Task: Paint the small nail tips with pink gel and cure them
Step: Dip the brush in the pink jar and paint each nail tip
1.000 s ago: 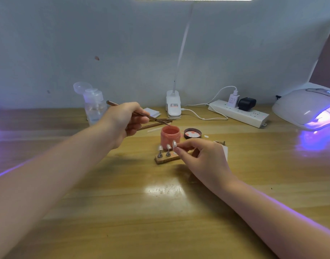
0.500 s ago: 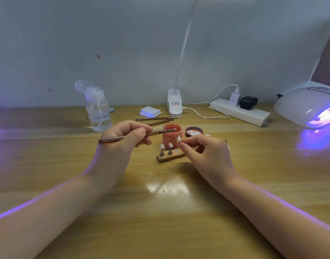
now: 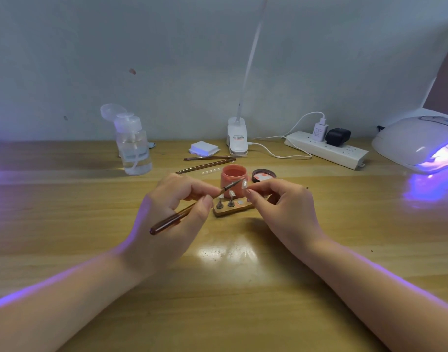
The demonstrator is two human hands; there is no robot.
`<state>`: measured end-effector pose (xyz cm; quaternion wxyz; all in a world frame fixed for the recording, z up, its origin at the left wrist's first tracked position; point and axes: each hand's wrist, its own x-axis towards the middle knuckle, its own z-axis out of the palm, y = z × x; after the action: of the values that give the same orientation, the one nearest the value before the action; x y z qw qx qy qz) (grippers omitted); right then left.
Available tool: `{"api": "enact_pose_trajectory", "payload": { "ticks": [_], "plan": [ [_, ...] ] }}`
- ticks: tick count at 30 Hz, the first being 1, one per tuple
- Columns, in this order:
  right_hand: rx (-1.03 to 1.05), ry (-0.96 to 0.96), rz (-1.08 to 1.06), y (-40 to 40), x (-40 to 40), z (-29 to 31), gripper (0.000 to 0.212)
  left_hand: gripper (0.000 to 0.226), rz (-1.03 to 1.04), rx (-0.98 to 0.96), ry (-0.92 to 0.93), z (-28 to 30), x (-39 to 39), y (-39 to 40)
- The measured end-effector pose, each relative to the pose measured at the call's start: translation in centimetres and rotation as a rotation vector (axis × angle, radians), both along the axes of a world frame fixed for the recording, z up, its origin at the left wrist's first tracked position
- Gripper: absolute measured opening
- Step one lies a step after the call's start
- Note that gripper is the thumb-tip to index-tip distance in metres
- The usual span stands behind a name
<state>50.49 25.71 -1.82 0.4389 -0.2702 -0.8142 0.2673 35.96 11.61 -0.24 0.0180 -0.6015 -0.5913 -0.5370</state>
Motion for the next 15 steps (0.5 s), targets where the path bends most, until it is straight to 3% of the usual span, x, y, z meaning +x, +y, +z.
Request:
{"api": "enact_pose_trajectory", "payload": {
  "ticks": [6,15],
  "plan": [
    [0.02,0.001,-0.001,-0.02,0.02,-0.05,0.009,0.025,-0.013,-0.004,0.082,-0.05,0.07,0.12],
    [0.01,0.017,-0.014,0.06,0.03,-0.14,0.005,0.023,0.006,0.022,0.03,-0.25,0.23,0.06]
  ]
}}
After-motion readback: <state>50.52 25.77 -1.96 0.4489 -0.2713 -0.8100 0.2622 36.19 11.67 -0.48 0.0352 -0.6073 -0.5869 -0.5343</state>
